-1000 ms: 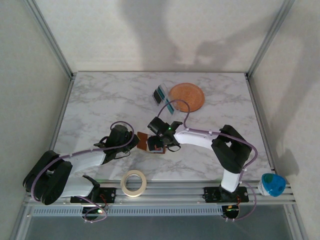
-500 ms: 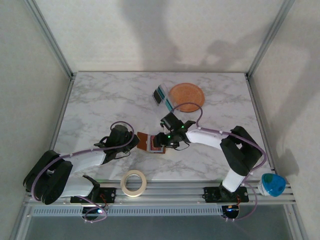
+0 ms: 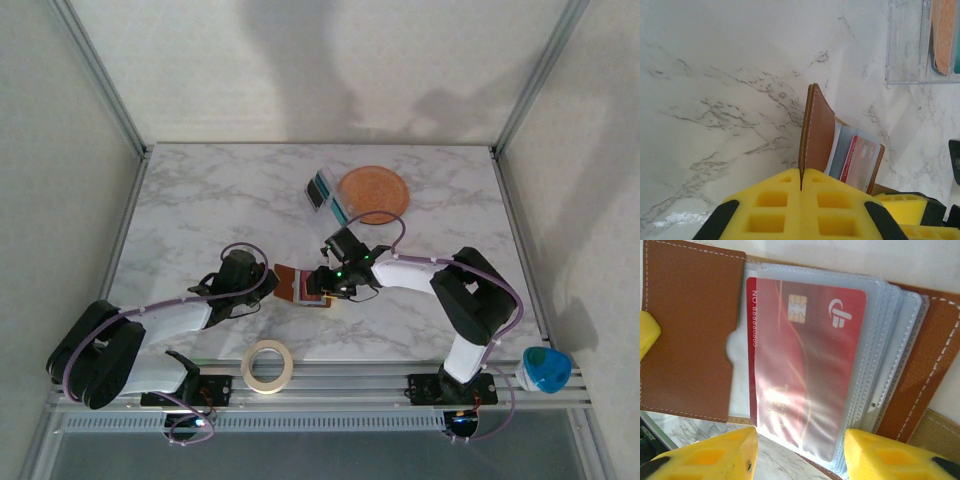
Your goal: Put the credit cards into the card holder
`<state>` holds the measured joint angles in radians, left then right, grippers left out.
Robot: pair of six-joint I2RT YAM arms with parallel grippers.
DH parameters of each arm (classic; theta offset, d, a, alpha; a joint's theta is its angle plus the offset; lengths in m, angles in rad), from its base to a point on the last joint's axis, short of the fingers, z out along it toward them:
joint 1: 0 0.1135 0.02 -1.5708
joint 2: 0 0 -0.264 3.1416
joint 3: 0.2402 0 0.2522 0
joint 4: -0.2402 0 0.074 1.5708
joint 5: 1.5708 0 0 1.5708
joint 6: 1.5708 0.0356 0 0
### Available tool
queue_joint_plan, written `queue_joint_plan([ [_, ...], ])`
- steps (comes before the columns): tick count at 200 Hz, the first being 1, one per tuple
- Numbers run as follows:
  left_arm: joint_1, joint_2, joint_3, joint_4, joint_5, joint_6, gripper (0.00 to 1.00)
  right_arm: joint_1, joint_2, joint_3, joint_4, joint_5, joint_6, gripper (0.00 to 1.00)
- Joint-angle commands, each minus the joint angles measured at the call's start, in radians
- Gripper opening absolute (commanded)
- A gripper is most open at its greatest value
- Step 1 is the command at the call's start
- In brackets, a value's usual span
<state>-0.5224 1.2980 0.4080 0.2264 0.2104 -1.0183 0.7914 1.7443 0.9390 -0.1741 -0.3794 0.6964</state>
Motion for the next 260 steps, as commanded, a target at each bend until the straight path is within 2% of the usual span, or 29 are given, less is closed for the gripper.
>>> queue_joint_plan([
  [1, -0.005, 0.001, 0.031, -0.026, -0.025, -0.005, 0.00, -0.009, 0.014, -0.022, 0.007, -0.010, 0.012, 0.50],
  [40, -0.005, 0.005, 0.037, -0.028, -0.023, -0.004, 0.00, -0.021, -0.002, -0.031, 0.007, -0.002, 0.023, 0.55],
  [108, -0.005, 0.008, 0.036, -0.027, -0.026, -0.004, 0.00, -0.029, -0.009, -0.042, 0.005, -0.003, 0.035, 0.55],
  [135, -0.005, 0.005, 0.031, -0.024, -0.027, -0.006, 0.00, -0.029, -0.015, -0.037, -0.014, 0.013, 0.030, 0.65],
  [154, -0.007, 0.004, 0.028, -0.024, -0.028, -0.007, 0.00, -0.029, -0.028, -0.037, -0.019, 0.019, 0.028, 0.64],
  [190, -0.007, 0.004, 0.027, -0.022, -0.029, -0.008, 0.00, -0.029, -0.030, -0.035, -0.018, 0.017, 0.027, 0.56],
  [260, -0.010, 0.012, 0.028, -0.015, -0.025, -0.008, 0.00, -0.029, -0.012, -0.049, 0.049, -0.036, 0.052, 0.52],
])
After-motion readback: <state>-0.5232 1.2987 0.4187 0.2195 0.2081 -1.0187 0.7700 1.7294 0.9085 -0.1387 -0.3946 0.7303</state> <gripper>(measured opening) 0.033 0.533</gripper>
